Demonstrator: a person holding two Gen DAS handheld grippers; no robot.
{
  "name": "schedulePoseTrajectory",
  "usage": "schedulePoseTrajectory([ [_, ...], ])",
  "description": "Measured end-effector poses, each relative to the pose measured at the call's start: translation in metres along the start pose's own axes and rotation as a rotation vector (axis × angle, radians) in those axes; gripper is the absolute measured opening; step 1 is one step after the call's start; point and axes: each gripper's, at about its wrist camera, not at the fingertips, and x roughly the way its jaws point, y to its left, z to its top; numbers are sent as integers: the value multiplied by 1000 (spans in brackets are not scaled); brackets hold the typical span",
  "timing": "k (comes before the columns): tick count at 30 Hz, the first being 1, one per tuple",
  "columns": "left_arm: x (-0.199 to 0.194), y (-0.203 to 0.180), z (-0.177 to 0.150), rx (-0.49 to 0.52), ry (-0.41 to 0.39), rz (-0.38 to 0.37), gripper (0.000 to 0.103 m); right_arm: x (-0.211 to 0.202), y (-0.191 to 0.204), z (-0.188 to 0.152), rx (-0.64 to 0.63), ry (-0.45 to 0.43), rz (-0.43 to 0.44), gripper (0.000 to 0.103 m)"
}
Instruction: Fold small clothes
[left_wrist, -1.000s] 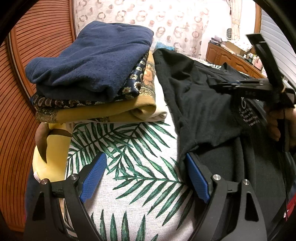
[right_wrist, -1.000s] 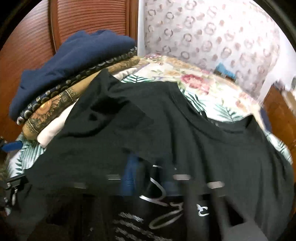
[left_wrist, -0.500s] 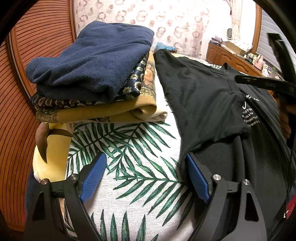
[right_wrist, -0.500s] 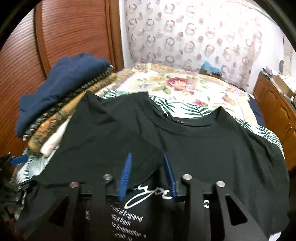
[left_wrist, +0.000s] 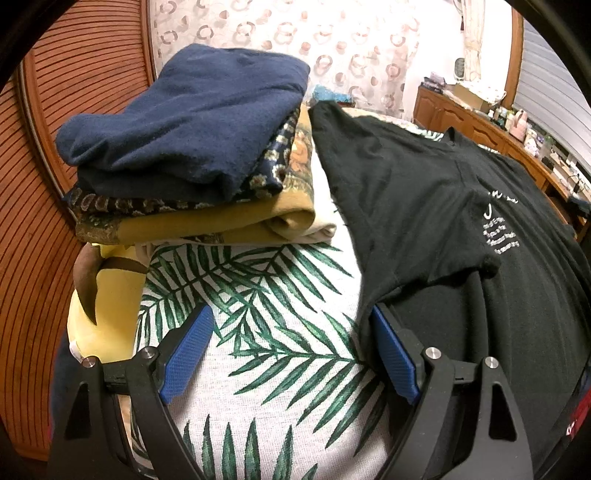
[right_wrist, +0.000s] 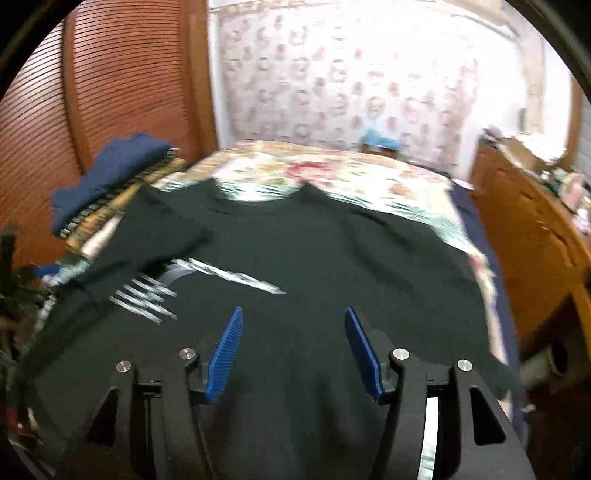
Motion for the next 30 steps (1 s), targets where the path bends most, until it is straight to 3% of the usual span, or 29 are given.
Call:
schedulePoseTrajectory([
  [8, -35, -13, 13, 16, -107, -32, 86, -26, -85, -64, 183, 46, -107, 59],
  [16, -56, -83, 32, 86, -228, -127, 86, -24, -120, -79, 336, 46, -136, 59],
  [24, -19, -160, 34, 197, -130, -221, 86, -5, -143, -66, 440, 58, -67, 59],
  [30, 4, -192, 34, 258, -32, -213, 86, 10, -174, -59, 515, 67, -20, 59],
])
